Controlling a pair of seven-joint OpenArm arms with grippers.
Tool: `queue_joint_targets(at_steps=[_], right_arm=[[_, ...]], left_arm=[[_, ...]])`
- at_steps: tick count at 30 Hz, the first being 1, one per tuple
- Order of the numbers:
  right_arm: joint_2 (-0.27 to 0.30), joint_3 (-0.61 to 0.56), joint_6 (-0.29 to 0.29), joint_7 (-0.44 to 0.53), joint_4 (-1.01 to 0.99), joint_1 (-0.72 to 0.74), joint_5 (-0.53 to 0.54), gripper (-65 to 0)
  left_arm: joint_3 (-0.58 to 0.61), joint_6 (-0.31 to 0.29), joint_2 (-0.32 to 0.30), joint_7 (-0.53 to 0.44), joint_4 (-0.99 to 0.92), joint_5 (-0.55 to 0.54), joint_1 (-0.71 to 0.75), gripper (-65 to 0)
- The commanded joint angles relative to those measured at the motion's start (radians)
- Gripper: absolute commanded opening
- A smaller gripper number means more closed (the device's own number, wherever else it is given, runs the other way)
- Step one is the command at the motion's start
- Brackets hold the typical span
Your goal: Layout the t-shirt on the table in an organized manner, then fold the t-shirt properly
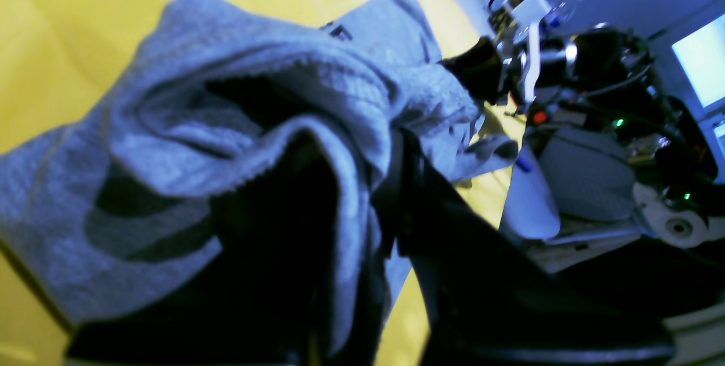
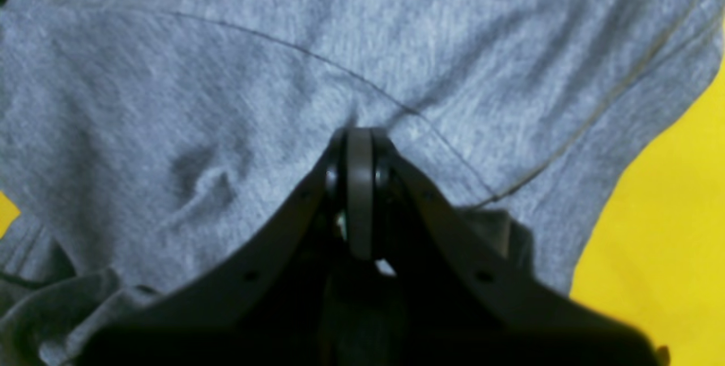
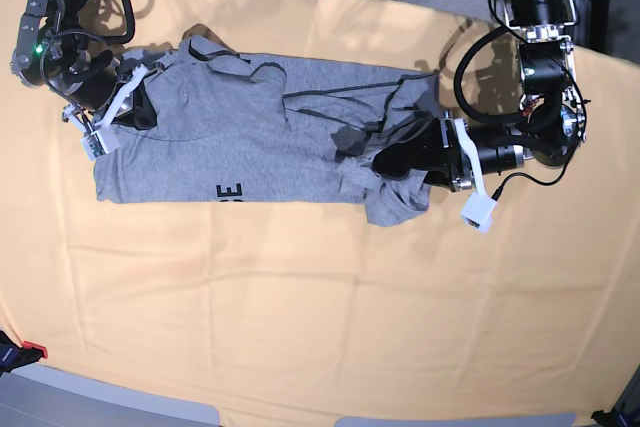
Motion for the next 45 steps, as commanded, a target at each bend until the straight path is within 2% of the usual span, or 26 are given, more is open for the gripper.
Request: queue_joint_targets(at_steps=[1, 9, 10, 13, 14, 15, 17, 20, 24, 26, 27, 28, 30, 31, 37, 39, 41, 43, 45], right_arm=[[0.009, 0.003, -0.001, -0.012, 0.007, 0.002, -0.008, -65.0], [0.009, 0.003, -0.001, -0.012, 0.007, 0.003, -0.007, -65.0], [0.009, 0.003, -0.001, -0.012, 0.007, 0.003, -0.007, -65.0], [0.009, 0.003, -0.001, -0.012, 0.007, 0.002, -0.008, -65.0], [0.009, 0.003, -0.001, -0.013, 0.007, 0.002, -0.008, -65.0], [0.009, 0.003, -0.001, -0.016, 0.007, 0.003, -0.007, -65.0], [0.009, 0.003, -0.001, -0.018, 0.007, 0.003, -0.004, -65.0], [0.009, 0.003, -0.001, -0.019, 0.007, 0.003, 0.000, -65.0], [0.009, 0.003, -0.001, -0.027, 0.007, 0.003, 0.000, -65.0], [0.009, 0.003, -0.001, -0.027, 0.007, 0.003, 0.000, -65.0], [0.009, 0.003, -0.001, -0.027, 0.007, 0.003, 0.000, -65.0], [0.009, 0.003, -0.001, -0.027, 0.007, 0.003, 0.000, -65.0], [0.009, 0.003, -0.001, -0.027, 0.014, 0.006, 0.000, -65.0], [0.010, 0.005, -0.001, -0.027, 0.024, 0.006, 0.000, -65.0], [0.013, 0.010, -0.001, -0.027, 0.166, 0.039, -0.006, -65.0], [0.012, 0.026, -0.001, -0.027, 0.205, 0.051, -0.013, -64.0], [0.015, 0.052, -0.062, -0.027, 0.218, 0.057, -0.017, -50.4], [0.015, 0.081, -0.146, -0.027, 0.217, 0.065, -0.068, -37.0], [0.015, 0.116, -0.234, -0.027, 0.217, 0.067, -0.138, -30.3]], left_arm=[[-0.005, -0.005, 0.009, -0.019, 0.014, -0.030, -0.019, -65.0], [0.011, -0.005, 0.069, -0.065, 0.014, 0.067, -0.019, -65.0], [0.024, -0.005, 0.069, -0.069, 0.014, 0.067, -0.019, -60.7], [0.076, -0.005, 0.069, -0.086, 0.014, 0.067, -0.019, -30.6], [0.097, -0.005, 0.069, -0.096, 0.014, 0.068, -0.019, -23.1], [0.119, -0.005, 0.069, -0.104, 0.014, 0.068, -0.019, -18.9], [0.163, -0.005, 0.069, -0.106, 0.014, 0.066, -0.023, -17.1], [0.203, -0.005, 0.069, -0.107, 0.014, 0.067, -0.036, -17.1], [0.196, -0.005, 0.069, -0.115, 0.014, 0.066, -0.072, -17.1], [0.185, -0.005, 0.069, -0.114, 0.014, 0.066, -0.090, -19.9], [0.176, -0.005, 0.068, -0.114, 0.014, 0.066, -0.097, -25.3], [0.164, -0.005, 0.068, -0.112, 0.014, 0.067, -0.103, -34.2], [0.137, -0.005, 0.068, -0.105, 0.014, 0.071, -0.106, -57.7], [0.123, -0.005, 0.068, -0.105, 0.014, 0.085, -0.105, -65.0], [0.026, -0.005, 0.066, -0.106, 0.014, 0.252, -0.105, -65.0], [-0.011, -0.005, 0.048, -0.106, 0.014, 0.277, -0.102, -65.0], [-0.046, -0.005, 0.015, -0.106, 0.014, 0.276, -0.102, -65.0], [-0.079, -0.005, -0.024, -0.107, 0.014, 0.276, -0.102, -65.0], [-0.106, -0.005, -0.070, -0.109, 0.014, 0.276, -0.102, -65.0]])
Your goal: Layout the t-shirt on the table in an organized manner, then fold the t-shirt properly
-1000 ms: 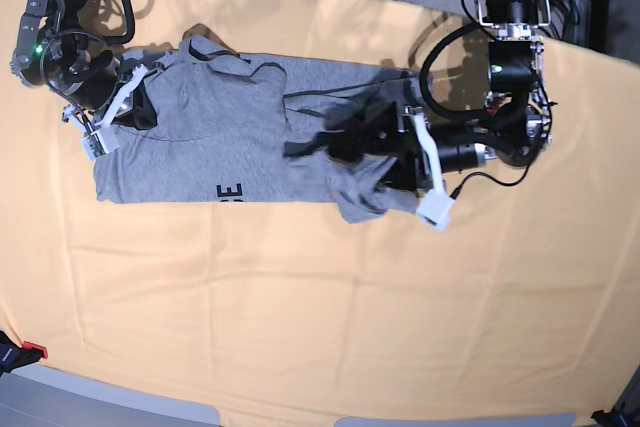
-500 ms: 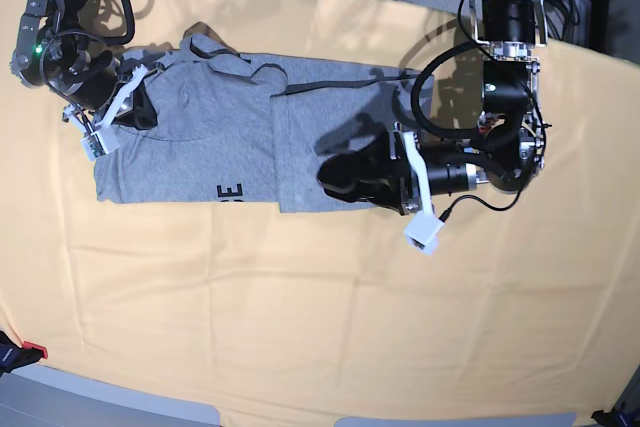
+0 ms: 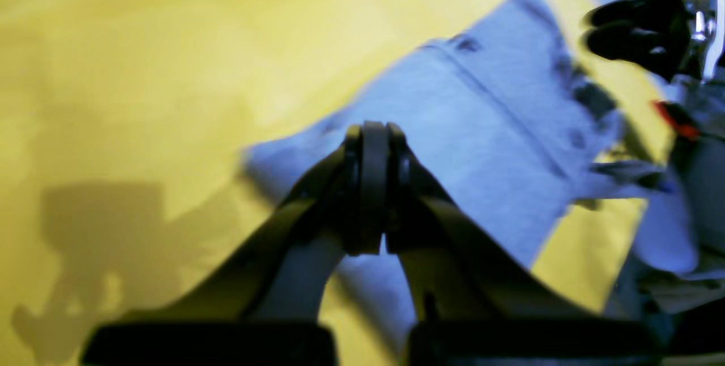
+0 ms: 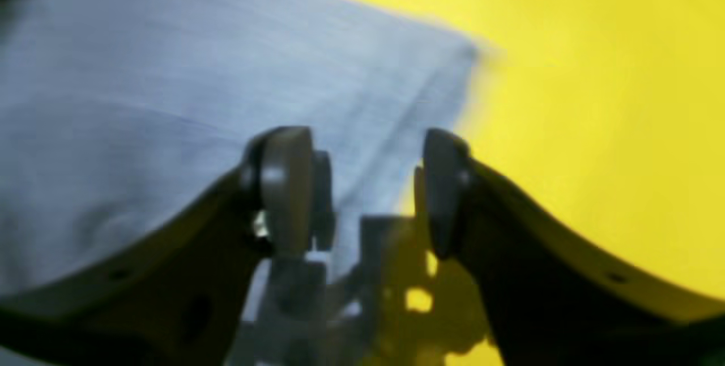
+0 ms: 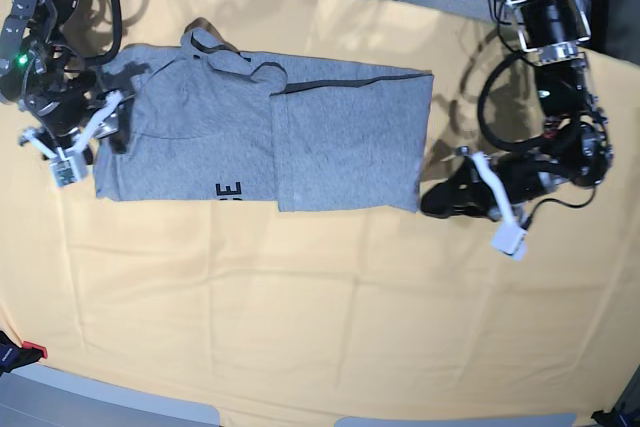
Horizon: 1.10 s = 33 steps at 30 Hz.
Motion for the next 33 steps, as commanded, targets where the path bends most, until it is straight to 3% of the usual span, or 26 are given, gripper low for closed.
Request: queue_joint_targets(at_steps=[1, 3, 7, 14, 19, 26, 33], right_arm=[[0.015, 0.030, -0.037, 0.024, 0.014, 0.011, 0.003, -30.2], [0.015, 0.088, -0.074, 0.000, 0.007, 0.011, 0.026, -30.2], [0.014, 0.201, -0.074, -0.035, -0.080, 0.009, 0.190, -26.7], [0.015, 0.299, 0.053, -0.129, -0.364, 0.035, 0.473, -24.1], [0.014, 0.300, 0.129, -0.217, -0.518, 0.045, 0.651, -24.1], [0.014, 0.226, 0.199, -0.373, -0.568, 0.045, 0.803, -24.1], [0.014, 0.080, 0.227, -0.387, -0.568, 0.058, 0.810, -25.3]], left_arm=[[-0.015, -0.005, -0.032, -0.021, 0.014, -0.024, -0.020, -65.0], [-0.031, -0.005, -0.074, -0.022, 0.014, -0.024, -0.019, -65.0], [-0.041, -0.005, -0.151, -0.021, 0.014, -0.024, -0.019, -65.0], [-0.041, -0.005, -0.213, -0.029, 0.014, -0.025, -0.019, -65.0], [-0.041, -0.005, -0.214, -0.028, 0.014, -0.025, -0.019, -65.0], [-0.041, -0.005, -0.214, -0.028, 0.014, -0.032, -0.019, -65.0], [-0.041, -0.005, -0.214, -0.027, 0.014, -0.031, -0.019, -65.0]])
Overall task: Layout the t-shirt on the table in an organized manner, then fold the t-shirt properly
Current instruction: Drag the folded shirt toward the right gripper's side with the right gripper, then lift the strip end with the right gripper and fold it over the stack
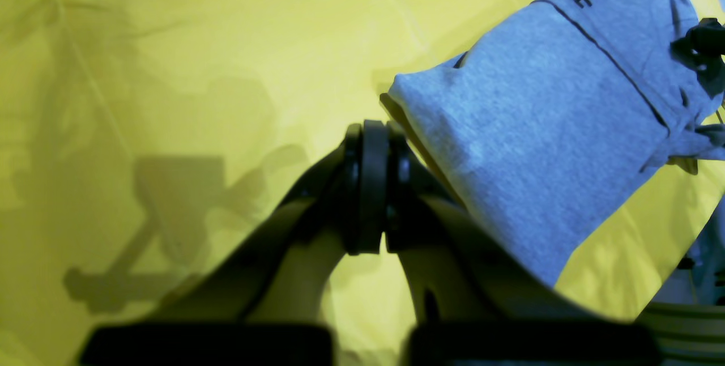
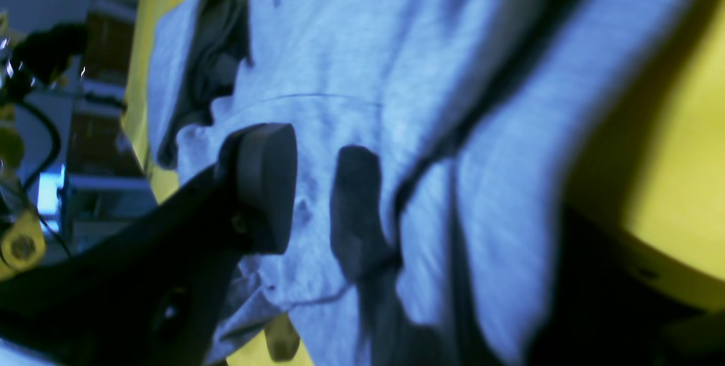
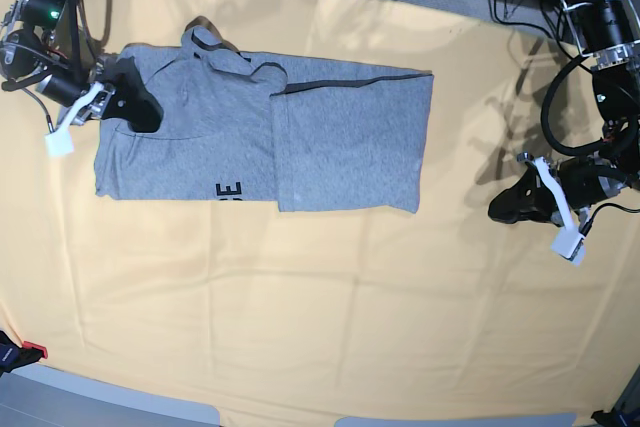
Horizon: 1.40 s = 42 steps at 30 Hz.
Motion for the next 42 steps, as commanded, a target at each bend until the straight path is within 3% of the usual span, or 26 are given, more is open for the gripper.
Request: queue_joint_targets(at_steps=[1, 4, 7, 8, 13, 20, 25, 34, 42], right_arm=[[0.011, -0.003, -0.005, -0.036, 0.006, 0.007, -0.061, -27.2], [0.014, 0.015, 0.007, -0.034, 0.006, 0.036, -0.097, -39.5], [0.015, 0.066, 0.007, -0.048, 0.006, 0.068, -0.113, -61.8], [0.015, 0.088, 0.007, -0.056, 0.006, 0.079, -0.113, -65.0], [0.024, 0.194, 0.007, -0.056, 0.006, 0.124, -0.113, -65.0], [0.119, 0.210, 0.007, -0.056, 0.006, 0.123, -0.109, -65.0], [0.168, 0.210, 0.007, -0.056, 0.043, 0.123, -0.050, -65.0], [0.125, 0.207, 0.007, -0.056, 0.401, 0.111, -0.227, -65.0], [0.014, 0.204, 0.007, -0.056, 0.722, 0.070, -0.164, -65.0]], left_arm=[[-0.007, -0.005, -0.017, -0.025, 0.014, -0.023, -0.019, -65.0], [-0.007, -0.005, -0.017, -0.025, 0.014, -0.023, -0.019, -65.0], [-0.007, -0.005, -0.017, -0.025, 0.014, -0.023, -0.019, -65.0], [-0.007, -0.005, -0.017, -0.025, 0.014, -0.023, -0.019, -65.0], [-0.007, -0.005, -0.018, -0.026, 0.014, -0.022, -0.019, -65.0], [-0.007, -0.005, -0.018, -0.026, 0.014, -0.022, -0.019, -65.0], [-0.007, -0.005, -0.018, -0.026, 0.014, -0.022, -0.019, -65.0], [-0.007, -0.005, -0.017, -0.035, -0.001, -0.019, -0.019, -65.0], [-0.007, -0.005, 0.000, -0.038, -0.016, -0.019, -0.016, -65.0]])
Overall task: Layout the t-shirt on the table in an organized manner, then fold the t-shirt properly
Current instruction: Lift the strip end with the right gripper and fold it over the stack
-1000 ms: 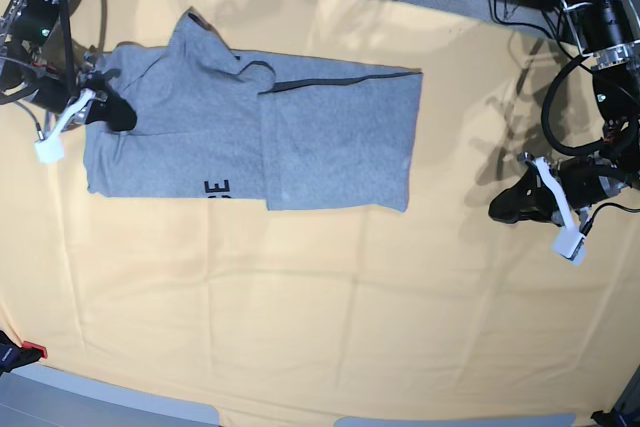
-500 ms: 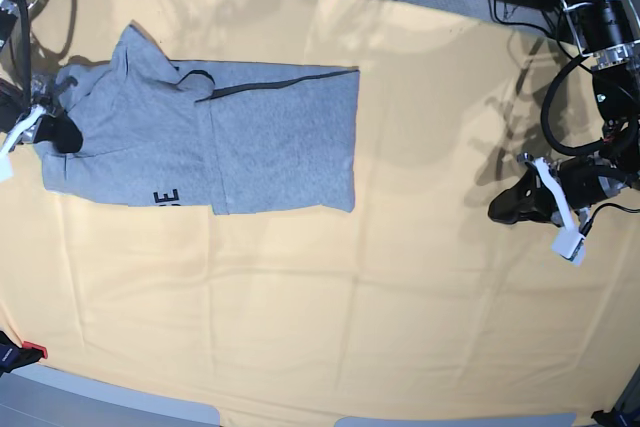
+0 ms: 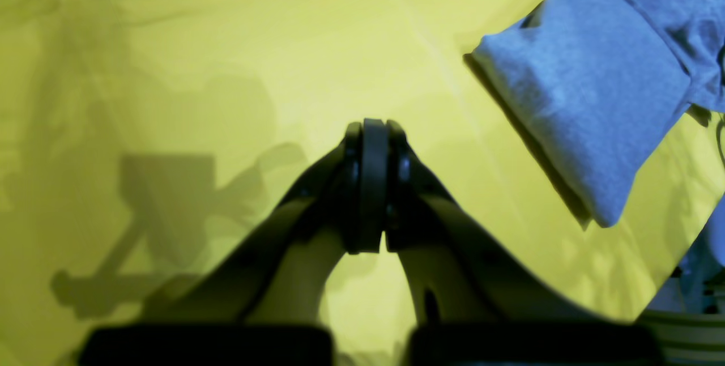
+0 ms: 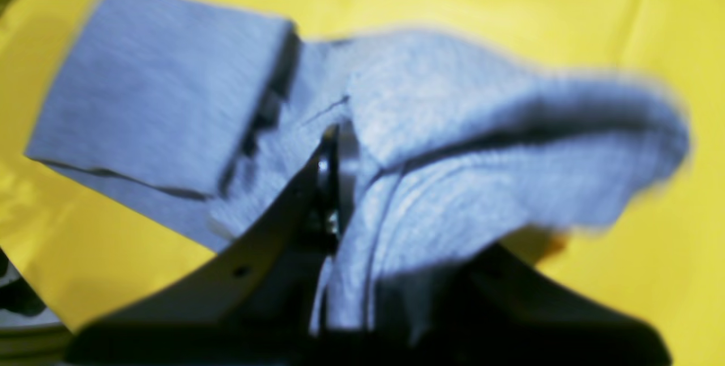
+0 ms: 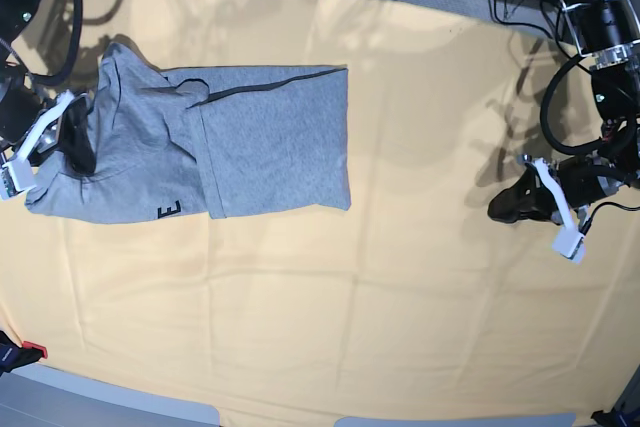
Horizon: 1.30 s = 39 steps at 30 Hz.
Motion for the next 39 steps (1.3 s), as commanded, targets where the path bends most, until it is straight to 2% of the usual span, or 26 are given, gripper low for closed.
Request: queue_joint_targets(at_steps=[1, 5, 9, 11, 15, 22, 25, 27, 31, 37, 38, 39], right_arm=[[0.005, -0.002, 0.002, 0.030, 0.040, 0.013, 0.043, -65.0], [-0.046, -0.056, 0.002, 0.030, 0.108, 0.013, 0.075, -65.0], [-0.085, -0.161, 0.002, 0.030, 0.117, 0.019, 0.082, -65.0], [-0.095, -0.225, 0.002, 0.030, 0.117, 0.019, 0.082, -65.0], [-0.100, -0.342, 0.002, 0.088, 0.117, 0.020, 0.082, -65.0], [-0.101, -0.503, 0.002, 0.097, 0.117, 0.043, 0.082, -65.0], [-0.119, -0.557, 0.002, 0.103, 0.117, 0.060, 0.077, -65.0], [-0.146, -0.587, 0.002, 0.111, 0.117, 0.074, 0.040, -65.0], [-0.201, -0.654, 0.002, 0.167, 0.112, 0.098, -0.098, -65.0], [-0.268, -0.792, 0.002, 0.217, 0.112, 0.104, -0.208, -65.0], [-0.271, -0.814, 0.002, 0.228, 0.112, 0.107, -0.223, -63.2], [-0.273, -0.831, 0.002, 0.237, 0.112, 0.114, -0.238, -54.1]], left_arm=[[-0.007, -0.005, -0.011, -0.019, 0.014, -0.018, -0.017, -65.0], [-0.007, -0.005, 0.010, -0.020, 0.013, -0.016, -0.006, -65.0], [-0.007, -0.005, 0.025, -0.023, 0.013, -0.016, 0.008, -65.0], [-0.007, -0.005, 0.029, -0.023, 0.013, -0.016, 0.014, -65.0], [-0.007, -0.005, 0.029, -0.022, 0.013, -0.015, 0.014, -65.0], [-0.007, -0.005, 0.030, -0.022, 0.013, -0.015, 0.014, -65.0], [-0.007, -0.005, 0.029, -0.022, 0.013, -0.013, 0.014, -65.0], [-0.007, -0.005, 0.030, -0.023, 0.013, -0.008, 0.014, -65.0], [-0.007, -0.005, 0.030, -0.022, 0.013, -0.008, 0.014, -65.0], [-0.007, -0.005, 0.029, -0.022, 0.013, -0.008, 0.014, -65.0], [-0.007, -0.005, 0.030, -0.022, 0.013, -0.008, 0.014, -65.0], [-0.007, -0.005, 0.029, -0.022, 0.013, -0.007, 0.014, -65.0]])
